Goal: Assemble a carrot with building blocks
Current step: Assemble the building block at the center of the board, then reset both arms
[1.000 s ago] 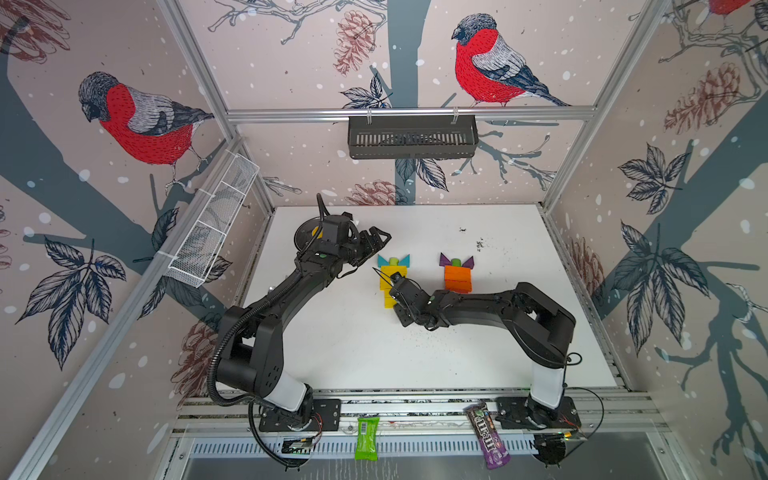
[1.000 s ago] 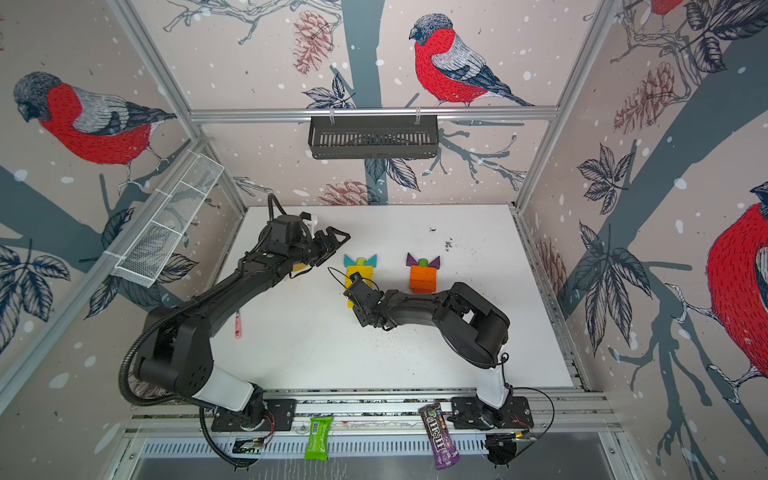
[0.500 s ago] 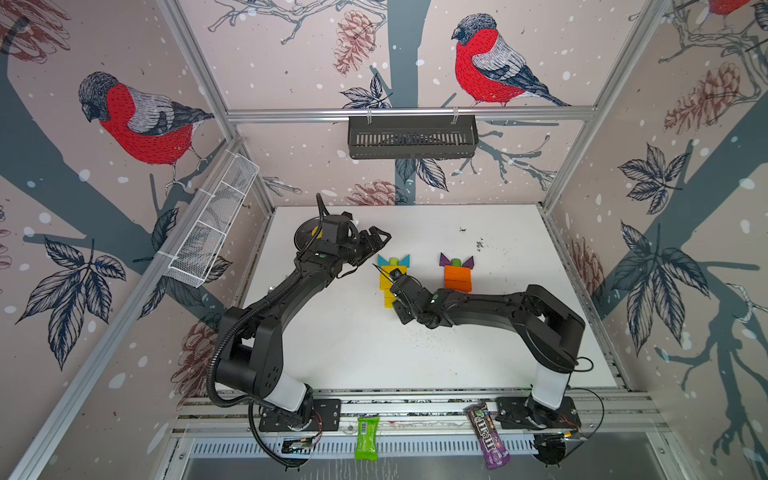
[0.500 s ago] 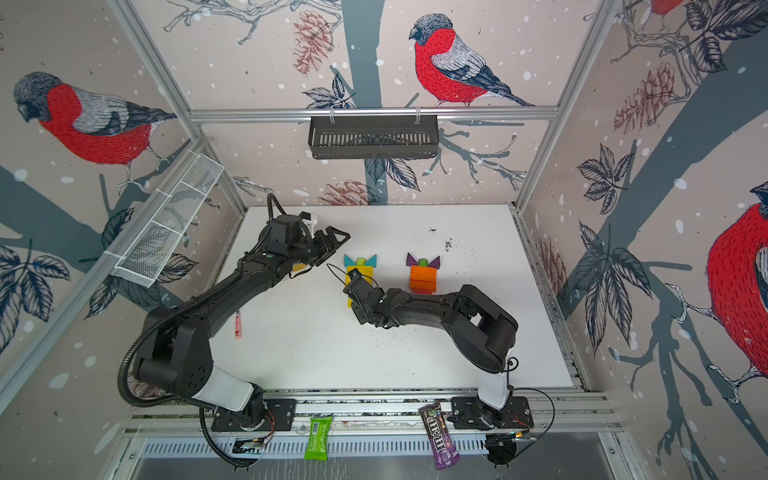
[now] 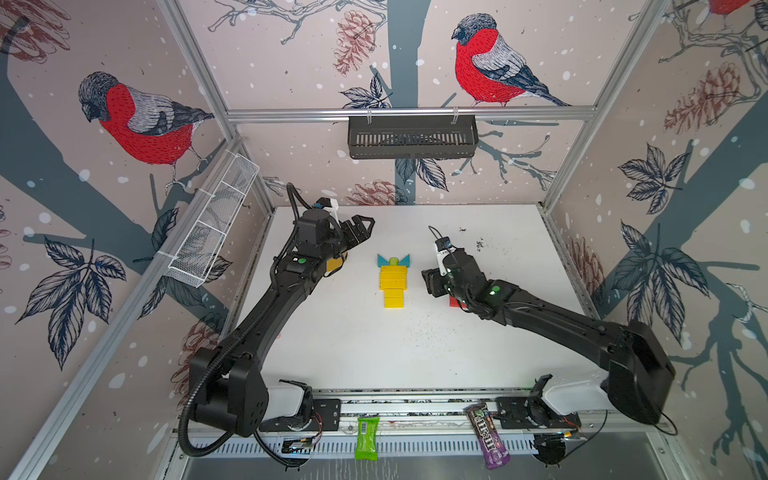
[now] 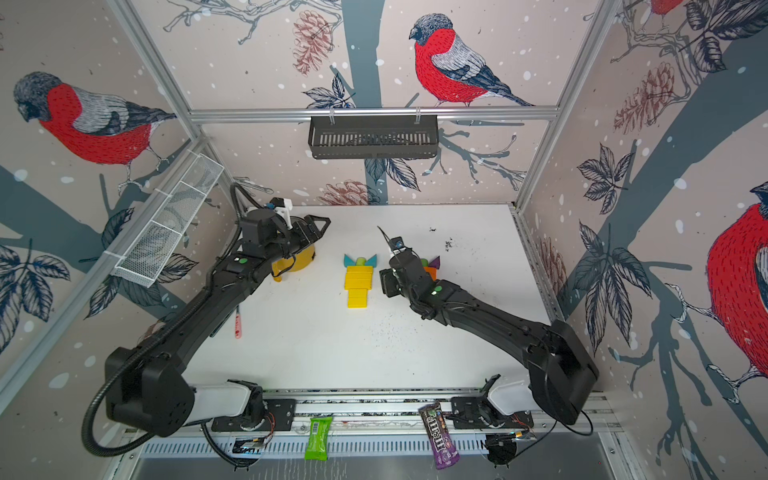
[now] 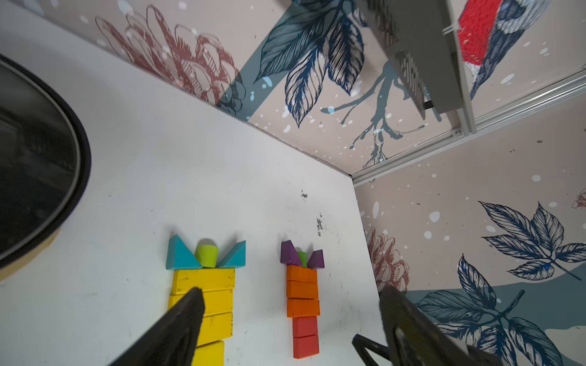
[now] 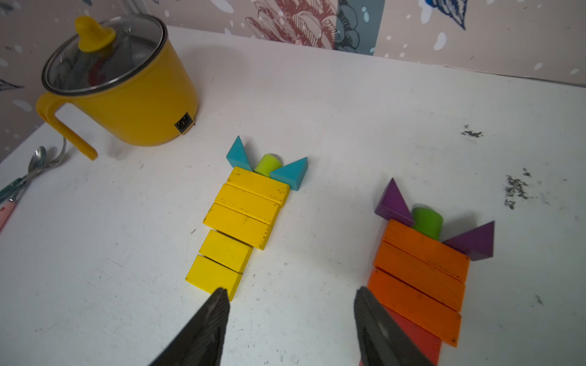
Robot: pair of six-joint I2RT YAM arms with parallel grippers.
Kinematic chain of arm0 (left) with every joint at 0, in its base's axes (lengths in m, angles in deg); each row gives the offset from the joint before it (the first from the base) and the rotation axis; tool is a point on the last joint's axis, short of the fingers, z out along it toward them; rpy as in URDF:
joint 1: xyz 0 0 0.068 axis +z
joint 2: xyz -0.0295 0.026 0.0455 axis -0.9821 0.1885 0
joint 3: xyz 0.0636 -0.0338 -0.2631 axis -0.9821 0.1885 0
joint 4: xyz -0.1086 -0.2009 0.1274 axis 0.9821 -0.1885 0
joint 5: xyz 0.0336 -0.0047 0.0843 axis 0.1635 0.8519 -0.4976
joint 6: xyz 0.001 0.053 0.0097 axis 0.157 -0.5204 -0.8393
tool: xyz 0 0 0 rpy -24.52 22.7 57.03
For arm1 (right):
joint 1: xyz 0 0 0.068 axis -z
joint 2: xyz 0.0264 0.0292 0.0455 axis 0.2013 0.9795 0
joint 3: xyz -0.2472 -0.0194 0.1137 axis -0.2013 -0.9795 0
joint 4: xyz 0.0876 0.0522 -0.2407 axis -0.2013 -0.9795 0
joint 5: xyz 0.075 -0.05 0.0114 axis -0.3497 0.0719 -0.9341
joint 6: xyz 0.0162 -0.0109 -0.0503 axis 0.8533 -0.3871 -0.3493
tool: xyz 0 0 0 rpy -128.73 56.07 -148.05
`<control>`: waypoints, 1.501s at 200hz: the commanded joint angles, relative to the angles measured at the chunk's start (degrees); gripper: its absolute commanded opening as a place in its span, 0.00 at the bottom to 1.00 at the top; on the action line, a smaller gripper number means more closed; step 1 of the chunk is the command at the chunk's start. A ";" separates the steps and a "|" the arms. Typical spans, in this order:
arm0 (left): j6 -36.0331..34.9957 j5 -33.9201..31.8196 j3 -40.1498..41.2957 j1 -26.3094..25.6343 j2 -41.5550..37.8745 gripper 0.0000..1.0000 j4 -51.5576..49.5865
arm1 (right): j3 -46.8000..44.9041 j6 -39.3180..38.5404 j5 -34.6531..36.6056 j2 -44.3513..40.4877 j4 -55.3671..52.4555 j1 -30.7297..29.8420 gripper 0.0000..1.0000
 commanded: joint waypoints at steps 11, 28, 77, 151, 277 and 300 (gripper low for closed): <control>-12.10 -10.11 0.51 -2.90 -6.65 0.91 3.62 | -2.12 -0.34 -3.67 -8.67 3.19 5.10 0.99; -14.35 -14.42 0.31 -4.73 -11.20 0.99 1.50 | -2.66 -1.38 0.06 -12.64 3.83 6.27 0.99; -14.79 -27.26 12.66 -6.26 -25.85 0.99 -1.83 | -7.19 0.73 4.30 -17.86 13.24 6.67 0.99; -33.50 -50.19 48.67 -6.26 -33.44 0.99 38.37 | -11.55 -3.26 -1.76 -8.64 18.40 12.67 0.99; -34.29 -32.46 53.49 12.68 -4.16 0.99 62.95 | -17.35 -7.43 -4.73 -10.67 24.80 22.95 0.99; -36.15 -29.72 51.90 13.60 -0.33 0.99 65.39 | -18.20 -7.48 -4.34 -10.71 25.91 24.63 0.99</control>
